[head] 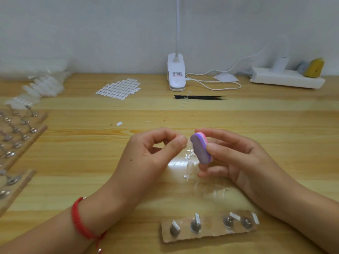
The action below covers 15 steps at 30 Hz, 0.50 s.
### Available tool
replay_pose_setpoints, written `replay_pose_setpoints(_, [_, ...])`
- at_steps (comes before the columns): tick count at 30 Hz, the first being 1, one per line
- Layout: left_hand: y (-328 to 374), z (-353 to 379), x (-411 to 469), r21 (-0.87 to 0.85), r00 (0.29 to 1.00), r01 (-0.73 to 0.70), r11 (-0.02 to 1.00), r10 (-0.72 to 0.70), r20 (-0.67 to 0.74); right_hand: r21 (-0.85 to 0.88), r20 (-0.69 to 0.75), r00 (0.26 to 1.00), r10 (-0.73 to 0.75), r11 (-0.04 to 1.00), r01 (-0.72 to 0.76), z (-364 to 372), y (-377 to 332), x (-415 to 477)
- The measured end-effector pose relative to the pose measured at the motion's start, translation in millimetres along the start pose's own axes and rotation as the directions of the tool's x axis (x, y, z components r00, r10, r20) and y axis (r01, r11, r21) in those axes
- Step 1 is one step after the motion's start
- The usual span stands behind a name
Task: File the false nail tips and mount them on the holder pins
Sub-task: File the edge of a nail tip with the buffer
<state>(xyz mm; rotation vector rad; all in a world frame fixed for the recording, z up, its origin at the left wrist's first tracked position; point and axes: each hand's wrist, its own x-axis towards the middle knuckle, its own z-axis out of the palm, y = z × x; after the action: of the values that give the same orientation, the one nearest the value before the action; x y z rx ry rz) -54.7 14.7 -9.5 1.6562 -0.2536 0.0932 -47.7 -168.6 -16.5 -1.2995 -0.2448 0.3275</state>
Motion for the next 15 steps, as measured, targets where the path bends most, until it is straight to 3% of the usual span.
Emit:
replay_pose_setpoints(2, [-0.3, 0.4, 0.0, -0.004, 0.998, 0.011, 1.000, -0.011, 0.059, -0.025, -0.011, 1.000, 0.002, 1.000, -0.002, 0.4, 0.4, -0.4])
replay_pose_setpoints(6, [-1.2, -0.9, 2.2, -0.015, 0.999, -0.004, 1.000, 0.004, -0.047, -0.063, 0.032, 0.999, 0.025, 0.998, -0.023, 0.1, -1.0, -0.6])
replay_pose_setpoints(9, [0.0, 0.8, 1.4, -0.010, 1.000, -0.017, 1.000, 0.017, -0.011, -0.049, -0.021, 1.000, 0.007, 0.999, -0.008, 1.4, -0.9, 0.4])
replay_pose_setpoints(12, [-2.8, 0.2, 1.3, -0.005, 0.998, -0.030, 1.000, 0.030, -0.062, -0.118, 0.047, 0.999, 0.015, 0.993, -0.009, 2.0, 0.5, -0.2])
replay_pose_setpoints(15, [-3.4, -0.8, 1.4, -0.009, 0.999, -0.014, 1.000, 0.014, -0.047, -0.089, 0.012, 1.000, -0.005, 0.996, 0.006, 1.0, -0.3, 0.0])
